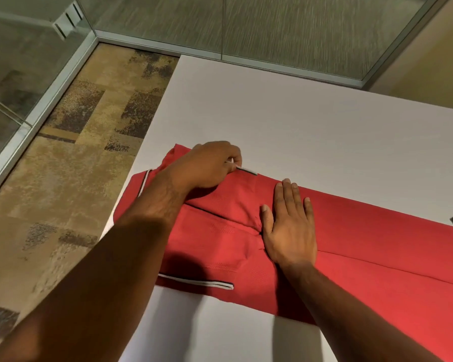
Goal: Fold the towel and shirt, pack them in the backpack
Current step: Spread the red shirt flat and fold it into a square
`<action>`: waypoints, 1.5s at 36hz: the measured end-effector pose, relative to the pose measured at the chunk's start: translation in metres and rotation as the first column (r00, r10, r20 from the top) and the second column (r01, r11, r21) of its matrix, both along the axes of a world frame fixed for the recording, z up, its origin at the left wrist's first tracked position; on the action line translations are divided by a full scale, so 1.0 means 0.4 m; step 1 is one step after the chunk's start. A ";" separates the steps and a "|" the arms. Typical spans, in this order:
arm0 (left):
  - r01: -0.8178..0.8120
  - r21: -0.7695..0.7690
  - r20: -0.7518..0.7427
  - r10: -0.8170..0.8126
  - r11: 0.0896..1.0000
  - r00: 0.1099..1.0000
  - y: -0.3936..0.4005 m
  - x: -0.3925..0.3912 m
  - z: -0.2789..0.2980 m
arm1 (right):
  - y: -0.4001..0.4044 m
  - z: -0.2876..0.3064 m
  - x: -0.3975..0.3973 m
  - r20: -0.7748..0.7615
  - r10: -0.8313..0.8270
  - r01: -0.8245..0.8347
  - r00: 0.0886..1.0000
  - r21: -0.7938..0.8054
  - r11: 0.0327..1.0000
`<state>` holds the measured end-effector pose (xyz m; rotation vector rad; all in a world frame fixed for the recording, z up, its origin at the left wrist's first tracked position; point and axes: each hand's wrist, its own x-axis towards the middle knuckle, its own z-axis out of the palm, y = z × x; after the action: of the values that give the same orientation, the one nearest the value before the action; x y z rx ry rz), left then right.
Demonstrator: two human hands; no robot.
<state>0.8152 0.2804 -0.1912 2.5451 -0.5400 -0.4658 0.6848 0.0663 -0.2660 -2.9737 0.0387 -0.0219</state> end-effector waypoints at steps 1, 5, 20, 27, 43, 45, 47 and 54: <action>-0.010 0.020 0.054 0.009 1.000 0.999 -0.009 0.000 -0.006 | 0.000 0.000 0.000 0.002 -0.002 0.002 1.000 0.002 1.000; -0.041 0.154 0.120 0.023 0.987 0.993 -0.026 -0.009 -0.054 | 0.000 -0.001 -0.001 0.008 0.001 -0.001 1.000 0.003 1.000; -0.560 -0.047 0.325 0.543 0.827 0.774 0.097 -0.031 -0.084 | -0.002 -0.001 -0.001 0.005 0.002 -0.002 1.000 0.011 1.000; -0.695 -0.118 0.209 0.702 0.709 0.681 0.092 -0.125 -0.089 | -0.001 0.001 -0.002 0.010 0.001 -0.001 1.000 0.021 1.000; -0.681 -0.158 0.325 0.689 0.715 0.648 0.100 -0.185 -0.111 | -0.001 0.000 -0.001 0.002 -0.004 0.004 1.000 0.020 1.000; -0.689 -0.147 0.321 0.693 0.709 0.645 0.104 -0.181 -0.115 | 0.000 0.000 0.000 0.010 -0.004 0.004 1.000 0.021 1.000; -0.693 -0.148 0.320 0.697 0.706 0.641 0.104 -0.175 -0.114 | 0.001 0.000 0.001 0.013 -0.003 0.003 1.000 0.023 1.000; -0.704 -0.107 0.397 0.679 0.702 0.617 0.067 -0.172 -0.101 | 0.000 0.002 -0.001 0.018 -0.006 0.006 1.000 0.031 1.000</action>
<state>0.7462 0.3071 -0.2317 2.6507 0.3734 0.3587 0.6845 0.0662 -0.2652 -2.9426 0.0456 -0.0487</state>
